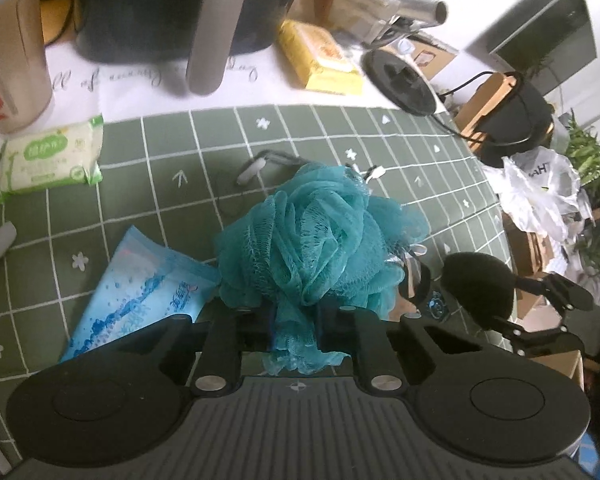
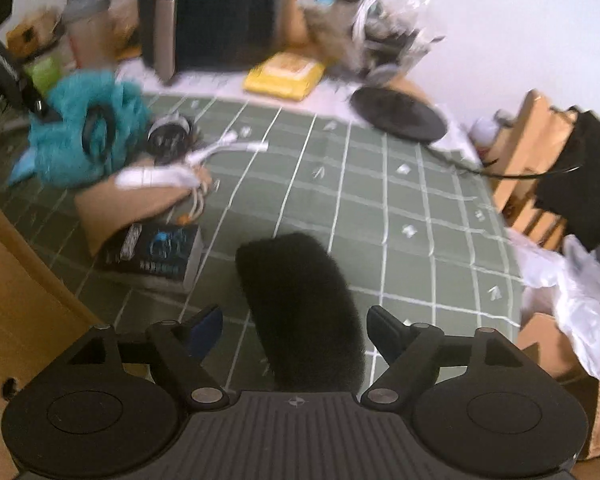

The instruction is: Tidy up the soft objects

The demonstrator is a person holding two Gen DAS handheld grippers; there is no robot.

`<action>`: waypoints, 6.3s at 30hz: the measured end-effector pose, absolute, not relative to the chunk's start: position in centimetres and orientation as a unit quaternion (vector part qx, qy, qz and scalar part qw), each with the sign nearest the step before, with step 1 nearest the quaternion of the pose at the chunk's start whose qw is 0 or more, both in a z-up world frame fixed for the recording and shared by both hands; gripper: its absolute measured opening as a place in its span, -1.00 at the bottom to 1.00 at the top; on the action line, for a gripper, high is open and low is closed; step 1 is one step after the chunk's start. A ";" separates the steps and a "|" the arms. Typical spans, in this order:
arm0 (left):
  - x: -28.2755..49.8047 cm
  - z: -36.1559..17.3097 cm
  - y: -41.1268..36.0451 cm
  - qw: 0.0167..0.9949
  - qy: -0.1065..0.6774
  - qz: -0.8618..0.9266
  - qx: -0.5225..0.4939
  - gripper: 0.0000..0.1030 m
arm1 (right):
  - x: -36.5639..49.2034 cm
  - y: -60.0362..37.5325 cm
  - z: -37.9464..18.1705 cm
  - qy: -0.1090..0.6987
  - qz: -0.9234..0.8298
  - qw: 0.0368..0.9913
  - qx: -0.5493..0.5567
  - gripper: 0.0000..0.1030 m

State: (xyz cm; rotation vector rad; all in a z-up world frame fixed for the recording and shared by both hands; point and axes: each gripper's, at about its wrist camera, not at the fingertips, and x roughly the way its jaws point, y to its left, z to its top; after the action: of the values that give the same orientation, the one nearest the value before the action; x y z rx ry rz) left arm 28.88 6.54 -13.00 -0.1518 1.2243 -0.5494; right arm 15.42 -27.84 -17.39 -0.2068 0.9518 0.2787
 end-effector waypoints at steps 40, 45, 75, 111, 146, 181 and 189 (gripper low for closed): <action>9.9 3.1 5.7 0.898 0.396 -0.184 -0.042 -0.69 | 7.1 -28.3 0.2 0.367 0.253 0.895 0.036 -0.14; 7.7 2.4 5.7 0.893 0.413 -0.174 -0.041 -0.69 | 5.9 -27.3 0.3 0.379 0.282 0.879 0.063 -0.14; 2.3 -3.4 6.0 0.877 0.472 -0.081 -0.036 0.46 | 1.7 -24.5 -5.1 0.447 0.271 0.851 0.050 0.99; 3.4 -3.0 6.1 0.890 0.450 -0.045 -0.066 0.56 | 6.6 -29.2 -4.6 0.422 0.212 0.878 0.074 1.00; 8.4 -3.3 10.1 0.878 0.460 -0.079 -0.102 0.56 | 25.7 -19.3 -13.3 0.456 0.386 0.786 -0.159 0.45; 12.0 -3.1 11.8 0.884 0.455 -0.076 -0.078 0.56 | 26.8 -15.2 -15.1 0.456 0.423 0.726 -0.294 -0.93; 14.6 -2.5 11.3 0.887 0.450 -0.090 -0.038 0.56 | 26.5 -17.9 -12.1 0.437 0.331 0.801 -0.242 -0.93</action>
State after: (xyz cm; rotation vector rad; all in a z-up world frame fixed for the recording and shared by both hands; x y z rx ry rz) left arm 14.62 11.30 -2.48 -0.0794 0.9362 -0.1881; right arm 26.55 -17.89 -12.12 -0.5183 0.9369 0.7105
